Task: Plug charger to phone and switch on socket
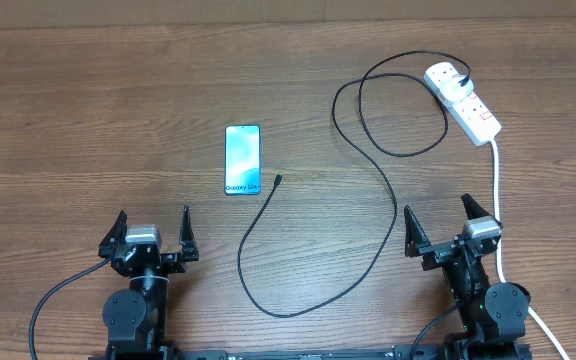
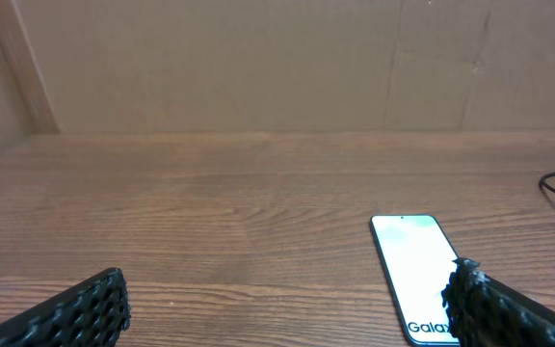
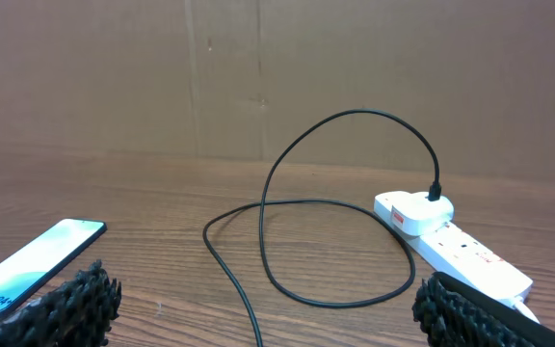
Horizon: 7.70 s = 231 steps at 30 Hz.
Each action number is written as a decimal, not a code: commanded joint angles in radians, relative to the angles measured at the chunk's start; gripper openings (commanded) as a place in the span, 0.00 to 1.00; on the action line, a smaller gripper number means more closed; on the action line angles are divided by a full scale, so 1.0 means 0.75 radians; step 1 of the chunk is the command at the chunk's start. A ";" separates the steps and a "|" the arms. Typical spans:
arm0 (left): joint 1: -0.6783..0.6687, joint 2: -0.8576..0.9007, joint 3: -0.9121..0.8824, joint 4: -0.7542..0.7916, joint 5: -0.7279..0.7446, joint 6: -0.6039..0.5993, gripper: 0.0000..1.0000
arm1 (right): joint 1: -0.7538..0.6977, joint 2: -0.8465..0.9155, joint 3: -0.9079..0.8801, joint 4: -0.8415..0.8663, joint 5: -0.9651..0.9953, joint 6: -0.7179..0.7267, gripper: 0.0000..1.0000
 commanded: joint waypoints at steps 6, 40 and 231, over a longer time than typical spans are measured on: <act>0.007 -0.016 -0.009 0.005 0.012 0.025 1.00 | -0.004 -0.004 -0.014 0.007 0.012 -0.006 1.00; 0.007 -0.012 -0.009 0.005 0.012 0.025 1.00 | -0.004 -0.004 -0.014 0.007 0.012 -0.006 1.00; -0.420 2.895 2.002 -1.086 0.009 -0.525 0.92 | -0.004 -0.004 -0.014 0.007 0.012 -0.006 1.00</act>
